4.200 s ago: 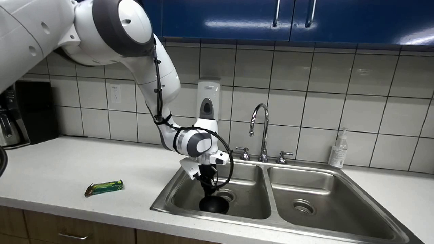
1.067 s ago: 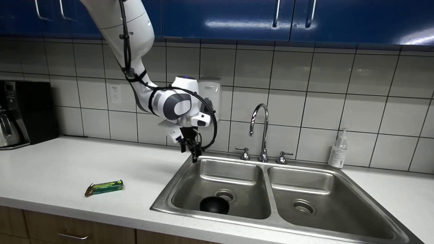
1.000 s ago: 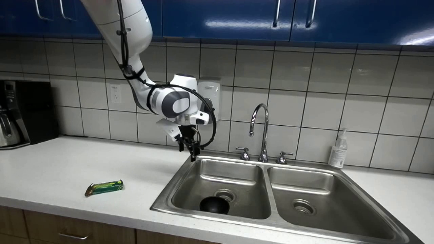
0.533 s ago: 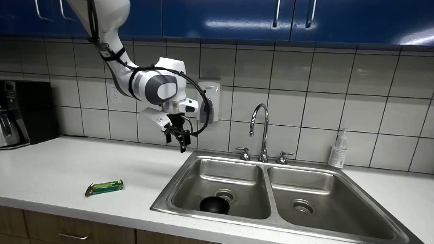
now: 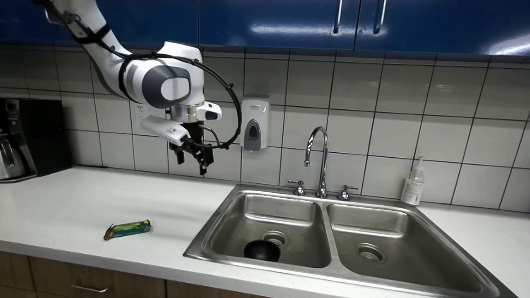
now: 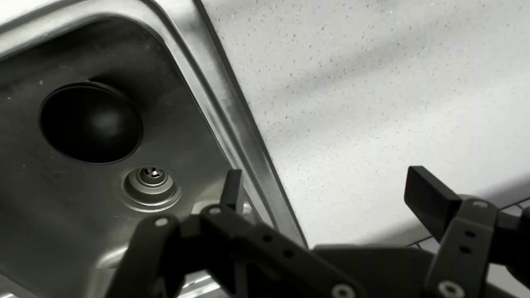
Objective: Pick the black bowl and put it in the sink
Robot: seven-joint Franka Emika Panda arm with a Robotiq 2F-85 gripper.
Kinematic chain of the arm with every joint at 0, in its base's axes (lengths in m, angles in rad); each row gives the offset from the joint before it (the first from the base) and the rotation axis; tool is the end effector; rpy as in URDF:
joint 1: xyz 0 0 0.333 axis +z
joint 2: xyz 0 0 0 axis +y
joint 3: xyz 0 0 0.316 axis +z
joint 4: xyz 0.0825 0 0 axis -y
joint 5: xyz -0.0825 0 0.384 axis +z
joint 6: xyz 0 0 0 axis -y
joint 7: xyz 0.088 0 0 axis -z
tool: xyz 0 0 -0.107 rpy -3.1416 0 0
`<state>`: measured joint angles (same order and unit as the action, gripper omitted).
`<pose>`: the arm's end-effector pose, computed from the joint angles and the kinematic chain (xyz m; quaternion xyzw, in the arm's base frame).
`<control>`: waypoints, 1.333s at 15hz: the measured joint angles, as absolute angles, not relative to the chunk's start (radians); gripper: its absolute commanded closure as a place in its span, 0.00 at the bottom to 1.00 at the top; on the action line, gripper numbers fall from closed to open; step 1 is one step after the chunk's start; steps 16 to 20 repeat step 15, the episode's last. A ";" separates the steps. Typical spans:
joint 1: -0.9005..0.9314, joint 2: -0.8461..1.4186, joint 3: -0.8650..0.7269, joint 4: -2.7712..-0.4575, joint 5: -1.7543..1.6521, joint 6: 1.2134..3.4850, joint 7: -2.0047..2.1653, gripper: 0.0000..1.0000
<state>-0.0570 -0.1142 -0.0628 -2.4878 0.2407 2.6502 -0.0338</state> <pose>0.4811 -0.0644 0.3578 -0.9780 0.1395 -0.1417 0.0635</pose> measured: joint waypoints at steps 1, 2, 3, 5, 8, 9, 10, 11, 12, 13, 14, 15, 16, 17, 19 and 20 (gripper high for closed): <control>-0.048 -0.150 -0.063 -2.510 0.241 2.636 -0.051 0.00; -0.039 -0.187 -0.063 -2.532 0.241 2.617 -0.068 0.00; -0.031 -0.222 -0.063 -2.551 0.241 2.597 -0.085 0.00; -0.012 -0.291 -0.064 -2.585 0.241 2.550 -0.118 0.00; 0.013 -0.397 -0.065 -2.633 0.240 2.480 -0.165 0.00; 0.020 -0.431 -0.065 -2.647 0.240 2.459 -0.177 0.00; 0.028 -0.466 -0.066 -2.662 0.239 2.440 -0.187 0.00; 0.035 -0.502 -0.067 -2.675 0.239 2.417 -0.197 0.00; 0.041 -0.533 -0.067 -2.686 0.236 2.396 -0.203 0.00; 0.046 -0.558 -0.068 -2.694 0.235 2.374 -0.210 0.00; 0.051 -0.577 -0.069 -2.701 0.235 2.360 -0.215 0.00; 0.054 -0.588 -0.070 -2.705 0.235 2.353 -0.217 0.00; 0.054 -0.588 -0.070 -2.705 0.235 2.353 -0.217 0.00; 0.054 -0.588 -0.070 -2.705 0.235 2.353 -0.217 0.00; 0.054 -0.588 -0.070 -2.705 0.235 2.353 -0.217 0.00; 0.054 -0.588 -0.070 -2.705 0.235 2.353 -0.217 0.00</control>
